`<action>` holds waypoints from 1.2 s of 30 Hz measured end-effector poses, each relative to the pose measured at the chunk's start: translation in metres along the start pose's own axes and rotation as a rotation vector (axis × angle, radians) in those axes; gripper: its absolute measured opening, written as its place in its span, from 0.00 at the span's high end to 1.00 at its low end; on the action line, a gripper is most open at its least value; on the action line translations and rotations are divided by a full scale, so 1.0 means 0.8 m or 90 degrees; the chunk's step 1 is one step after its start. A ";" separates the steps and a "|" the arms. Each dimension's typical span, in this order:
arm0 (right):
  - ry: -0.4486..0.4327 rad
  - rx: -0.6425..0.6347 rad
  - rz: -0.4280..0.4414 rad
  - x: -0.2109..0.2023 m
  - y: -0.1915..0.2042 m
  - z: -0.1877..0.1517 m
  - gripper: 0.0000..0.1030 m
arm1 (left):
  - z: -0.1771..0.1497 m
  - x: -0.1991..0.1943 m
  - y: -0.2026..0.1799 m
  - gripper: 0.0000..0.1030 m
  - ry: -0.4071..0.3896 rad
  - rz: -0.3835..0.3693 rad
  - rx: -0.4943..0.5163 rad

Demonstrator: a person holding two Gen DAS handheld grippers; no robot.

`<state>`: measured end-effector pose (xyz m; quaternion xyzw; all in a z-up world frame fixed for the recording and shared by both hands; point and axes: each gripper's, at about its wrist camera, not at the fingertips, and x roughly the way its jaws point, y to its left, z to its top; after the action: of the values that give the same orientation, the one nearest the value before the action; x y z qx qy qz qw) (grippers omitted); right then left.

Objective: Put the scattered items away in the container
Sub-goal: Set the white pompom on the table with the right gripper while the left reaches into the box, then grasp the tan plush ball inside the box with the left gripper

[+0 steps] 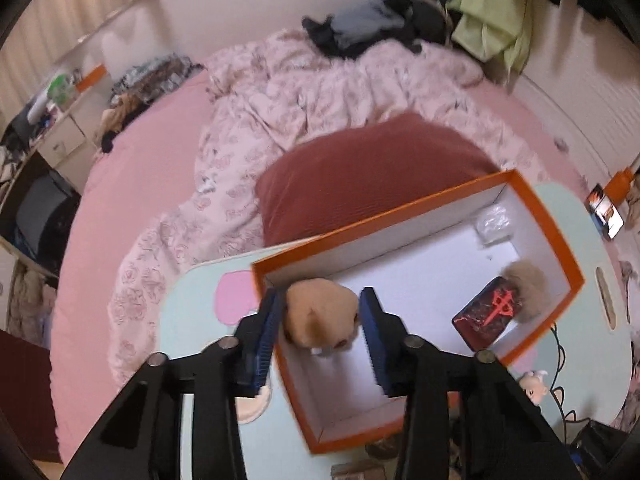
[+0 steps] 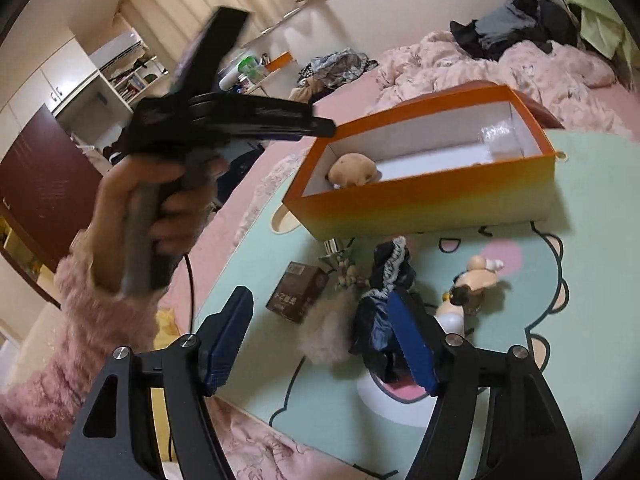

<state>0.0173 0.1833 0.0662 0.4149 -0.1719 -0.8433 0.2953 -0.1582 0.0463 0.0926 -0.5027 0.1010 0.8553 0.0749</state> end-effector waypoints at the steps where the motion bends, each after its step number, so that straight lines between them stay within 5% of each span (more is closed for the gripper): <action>1: 0.002 0.006 0.001 0.002 -0.002 -0.002 0.32 | 0.002 0.007 -0.002 0.65 0.017 -0.014 -0.001; 7: 0.016 0.045 0.032 0.008 -0.016 -0.006 0.32 | 0.005 0.038 -0.014 0.63 0.077 0.030 -0.001; 11: 0.017 0.046 0.037 0.008 -0.014 -0.009 0.32 | 0.007 0.063 -0.025 0.38 0.116 0.021 0.030; 14: 0.022 0.046 0.042 0.010 -0.013 -0.009 0.32 | 0.004 0.080 -0.042 0.35 0.142 0.024 0.057; 16: 0.026 0.046 0.047 0.011 -0.012 -0.011 0.32 | 0.001 0.084 -0.054 0.44 0.132 0.037 0.075; 18: 0.027 0.044 0.047 0.012 -0.013 -0.012 0.32 | 0.003 0.081 -0.054 0.71 0.116 0.080 0.080; 23: 0.033 0.047 0.049 0.013 -0.014 -0.014 0.32 | 0.006 0.062 -0.029 0.72 0.102 -0.009 0.036; 29: 0.030 0.040 0.038 0.012 -0.013 -0.015 0.32 | -0.002 -0.010 0.001 0.72 0.010 -0.078 0.003; 33: 0.015 0.038 0.016 0.006 -0.018 -0.011 0.32 | -0.043 -0.078 0.018 0.71 -0.082 -0.131 -0.019; 36: -0.013 0.054 -0.006 -0.005 -0.029 -0.005 0.32 | -0.084 -0.095 0.018 0.71 -0.102 -0.178 -0.021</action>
<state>0.0144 0.2036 0.0540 0.4194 -0.2087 -0.8406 0.2717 -0.0678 0.0138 0.1290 -0.4431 0.0098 0.8754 0.1929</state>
